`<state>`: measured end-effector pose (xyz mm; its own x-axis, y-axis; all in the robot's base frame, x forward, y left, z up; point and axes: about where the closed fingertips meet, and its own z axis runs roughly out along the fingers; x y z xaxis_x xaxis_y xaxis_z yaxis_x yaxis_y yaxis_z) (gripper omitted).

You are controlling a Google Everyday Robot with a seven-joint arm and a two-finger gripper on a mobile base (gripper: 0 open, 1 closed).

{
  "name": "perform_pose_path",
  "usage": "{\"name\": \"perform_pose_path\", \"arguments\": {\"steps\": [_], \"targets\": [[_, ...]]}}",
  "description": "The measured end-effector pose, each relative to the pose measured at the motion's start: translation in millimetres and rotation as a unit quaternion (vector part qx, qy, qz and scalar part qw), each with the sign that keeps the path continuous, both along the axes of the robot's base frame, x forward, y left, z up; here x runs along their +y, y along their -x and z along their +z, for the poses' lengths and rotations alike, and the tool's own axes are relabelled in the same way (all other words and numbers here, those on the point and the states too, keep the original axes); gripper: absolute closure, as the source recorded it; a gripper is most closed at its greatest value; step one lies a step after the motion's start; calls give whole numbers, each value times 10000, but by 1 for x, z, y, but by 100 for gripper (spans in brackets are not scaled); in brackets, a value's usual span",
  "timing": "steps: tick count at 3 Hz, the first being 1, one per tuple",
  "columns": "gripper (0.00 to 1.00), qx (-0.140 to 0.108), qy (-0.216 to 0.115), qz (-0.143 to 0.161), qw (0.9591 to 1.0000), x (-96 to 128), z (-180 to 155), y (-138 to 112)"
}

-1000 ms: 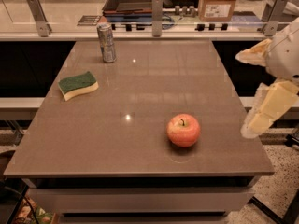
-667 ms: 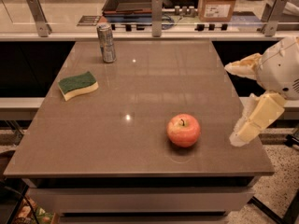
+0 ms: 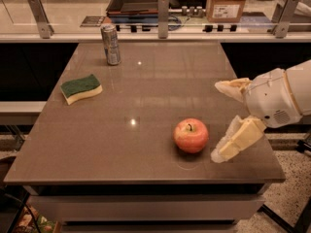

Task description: Move apple near redbull can

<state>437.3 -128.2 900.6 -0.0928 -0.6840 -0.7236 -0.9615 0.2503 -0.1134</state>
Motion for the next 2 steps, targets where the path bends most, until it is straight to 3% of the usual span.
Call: {"name": "perform_pose_path", "arguments": {"steps": [2], "targets": [[0,-635,-697,-205,9953,16,-33,-28]]}}
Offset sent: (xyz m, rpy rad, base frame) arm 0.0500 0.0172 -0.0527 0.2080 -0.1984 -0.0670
